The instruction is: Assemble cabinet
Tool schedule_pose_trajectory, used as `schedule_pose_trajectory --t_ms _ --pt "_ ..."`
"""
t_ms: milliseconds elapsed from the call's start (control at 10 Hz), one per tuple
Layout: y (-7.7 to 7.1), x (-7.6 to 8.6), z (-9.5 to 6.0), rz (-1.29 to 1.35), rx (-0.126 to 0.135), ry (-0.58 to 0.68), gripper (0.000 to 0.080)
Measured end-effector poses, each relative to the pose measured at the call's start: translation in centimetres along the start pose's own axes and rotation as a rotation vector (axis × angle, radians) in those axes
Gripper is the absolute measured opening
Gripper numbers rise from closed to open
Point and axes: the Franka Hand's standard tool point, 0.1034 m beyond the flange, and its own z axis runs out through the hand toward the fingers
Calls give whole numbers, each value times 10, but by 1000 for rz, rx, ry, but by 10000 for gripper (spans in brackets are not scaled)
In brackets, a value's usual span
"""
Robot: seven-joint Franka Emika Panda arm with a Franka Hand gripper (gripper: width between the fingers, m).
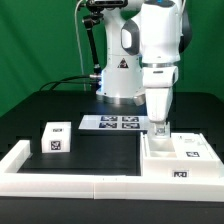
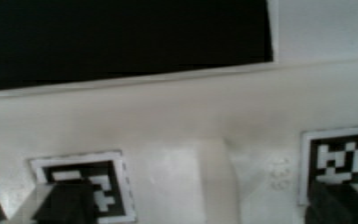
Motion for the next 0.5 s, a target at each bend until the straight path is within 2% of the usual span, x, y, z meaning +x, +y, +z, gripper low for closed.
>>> schedule_pose_trajectory --t_ms 100,200,300,400,500 --pt "0 0 0 1 0 0 409" --pt "0 -1 0 2 0 0 409" --pt "1 -1 0 3 -2 1 208" --pt "1 -1 0 2 -2 1 81" --pt "1 -1 0 2 -2 1 81"
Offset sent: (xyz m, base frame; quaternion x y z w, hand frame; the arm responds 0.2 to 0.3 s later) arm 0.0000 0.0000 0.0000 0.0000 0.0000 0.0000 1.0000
